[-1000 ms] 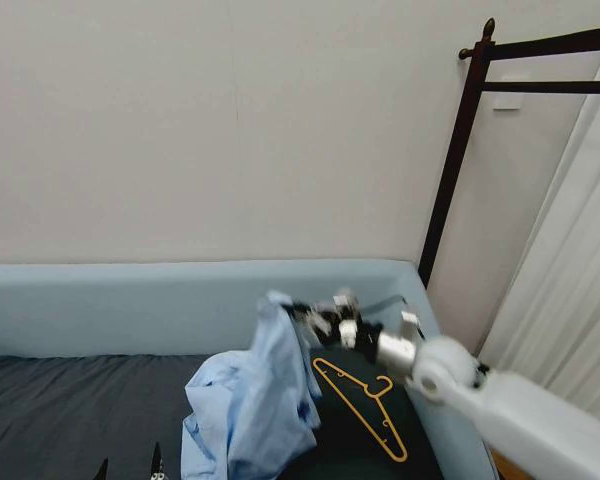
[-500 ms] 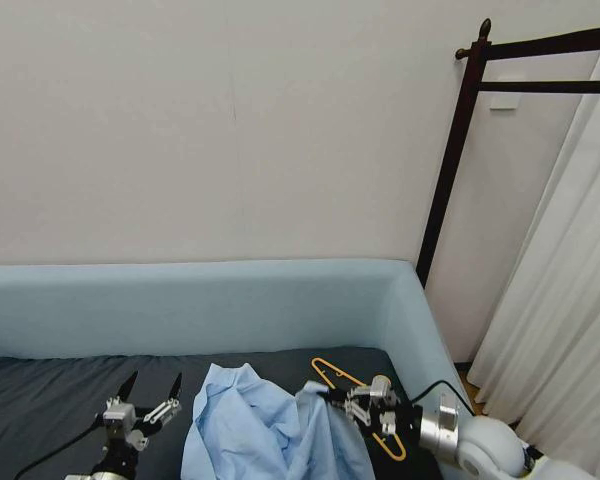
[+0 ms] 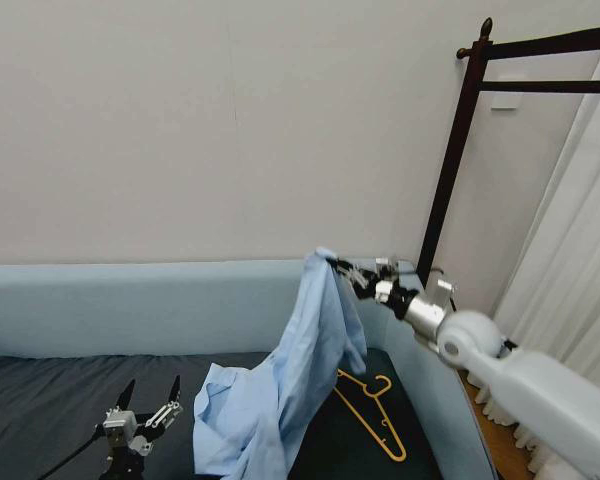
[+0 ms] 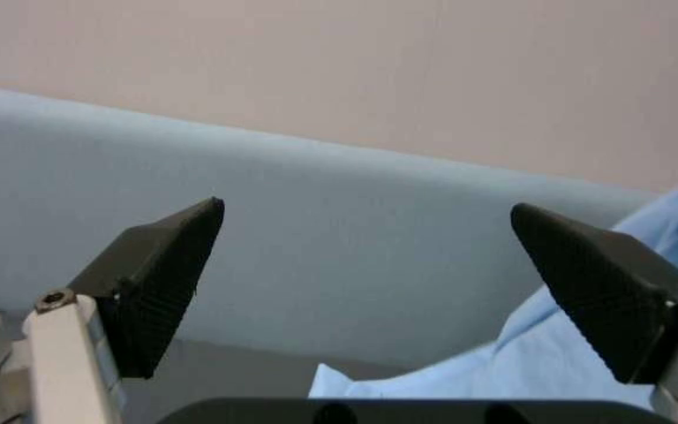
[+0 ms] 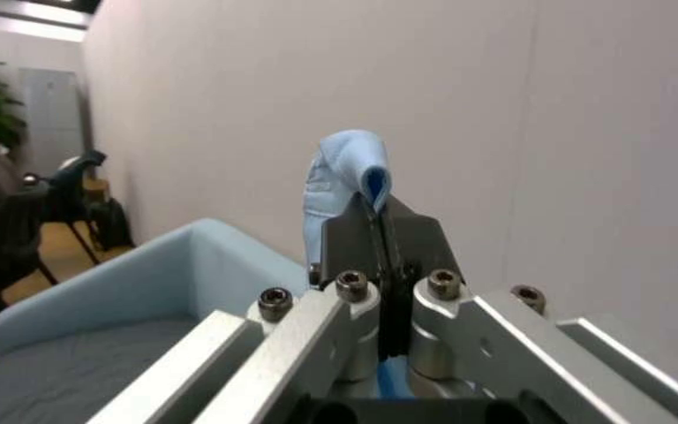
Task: Pick up the clothes from the sofa and hang them on the clothes hanger.
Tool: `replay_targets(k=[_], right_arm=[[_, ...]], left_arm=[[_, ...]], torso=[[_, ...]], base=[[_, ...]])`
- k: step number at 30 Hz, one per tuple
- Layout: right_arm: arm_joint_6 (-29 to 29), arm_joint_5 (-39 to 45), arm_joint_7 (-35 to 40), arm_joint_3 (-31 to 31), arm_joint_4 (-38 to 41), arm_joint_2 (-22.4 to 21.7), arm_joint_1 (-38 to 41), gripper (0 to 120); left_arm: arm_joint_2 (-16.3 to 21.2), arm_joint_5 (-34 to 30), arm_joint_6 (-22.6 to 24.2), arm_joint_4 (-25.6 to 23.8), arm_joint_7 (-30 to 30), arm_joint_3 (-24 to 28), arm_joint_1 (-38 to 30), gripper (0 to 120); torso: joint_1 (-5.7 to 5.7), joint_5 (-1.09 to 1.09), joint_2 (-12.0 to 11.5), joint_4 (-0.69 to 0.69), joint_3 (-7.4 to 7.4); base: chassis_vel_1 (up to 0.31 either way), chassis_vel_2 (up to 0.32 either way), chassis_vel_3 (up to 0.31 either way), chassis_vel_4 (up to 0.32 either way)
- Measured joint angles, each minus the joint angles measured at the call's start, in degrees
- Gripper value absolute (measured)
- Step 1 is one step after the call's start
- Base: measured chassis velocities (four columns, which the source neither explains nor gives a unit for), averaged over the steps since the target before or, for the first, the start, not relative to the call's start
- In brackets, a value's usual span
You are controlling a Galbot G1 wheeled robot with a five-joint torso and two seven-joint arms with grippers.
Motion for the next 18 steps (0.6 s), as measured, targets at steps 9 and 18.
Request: replay_targets(k=[9, 18], right_arm=[[0.15, 5.89, -5.6, -10.21, -13.19, 16.9, 17.03, 0], [4.83, -4.33, -17.35, -9.47, -5.3, 8.55, -3.22, 0]], left_arm=[[-4.97, -0.12, -1.28, -4.41, -1.36, -3.5, 6.9, 96], [-3.35, -1.85, -2.04, -2.79, -1.86, -6.27, 7.45, 96]], torso=[[0.0, -0.03, 0.0, 0.06, 0.0], [0.0, 0.05, 0.0, -0.04, 0.0]], base=[[0.0, 0.0, 0.0, 0.0], [0.0, 0.0, 0.0, 0.0]])
